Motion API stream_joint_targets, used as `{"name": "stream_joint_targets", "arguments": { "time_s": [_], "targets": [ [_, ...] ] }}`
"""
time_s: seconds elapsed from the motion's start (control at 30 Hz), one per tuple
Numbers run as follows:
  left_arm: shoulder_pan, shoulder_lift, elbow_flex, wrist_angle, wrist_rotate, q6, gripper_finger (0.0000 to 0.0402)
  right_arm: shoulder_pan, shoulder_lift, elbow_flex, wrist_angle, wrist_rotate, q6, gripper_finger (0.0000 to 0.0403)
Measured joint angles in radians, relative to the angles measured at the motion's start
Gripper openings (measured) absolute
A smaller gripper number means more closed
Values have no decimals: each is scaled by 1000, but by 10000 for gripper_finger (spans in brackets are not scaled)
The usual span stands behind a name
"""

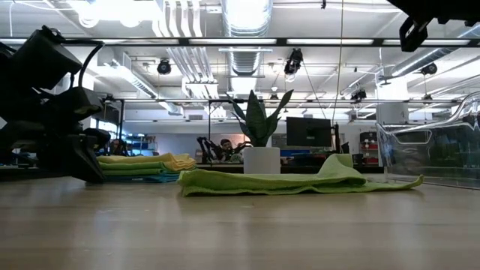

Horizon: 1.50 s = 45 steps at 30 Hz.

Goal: Fold microfiber towels
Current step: Fold the light green towel on the table

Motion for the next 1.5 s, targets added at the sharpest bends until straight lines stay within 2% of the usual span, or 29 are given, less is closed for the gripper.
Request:
{"name": "stream_joint_targets", "arguments": {
  "time_s": [0.5,0.63,0.7,0.83,0.9,1.03,1.2,1.3,1.4,1.5],
  "targets": [
    [0,0,1,0,0,0,0,0,0,-5,2,-2,4,9],
    [0,0,1,0,0,0,0,0,1,-5,36,28,1,9],
    [0,0,1,0,0,0,0,0,1,-5,72,39,-63,9],
    [0,0,1,0,0,0,0,-1,43,-5,83,150,-107,9],
    [0,0,1,0,0,0,0,0,137,-5,82,105,-122,9],
    [0,0,1,0,0,0,0,14,447,55,86,6,-127,9],
    [3,0,2,1,-23,0,0,77,821,230,15,-64,-118,9],
    [5,-1,3,29,-89,-1,0,122,1005,401,-195,-37,-119,9],
    [4,0,3,36,-88,-3,0,157,1162,589,-439,42,-98,9],
    [7,0,4,46,-93,-4,0,171,1300,753,-677,51,-29,9]
  ]
}}
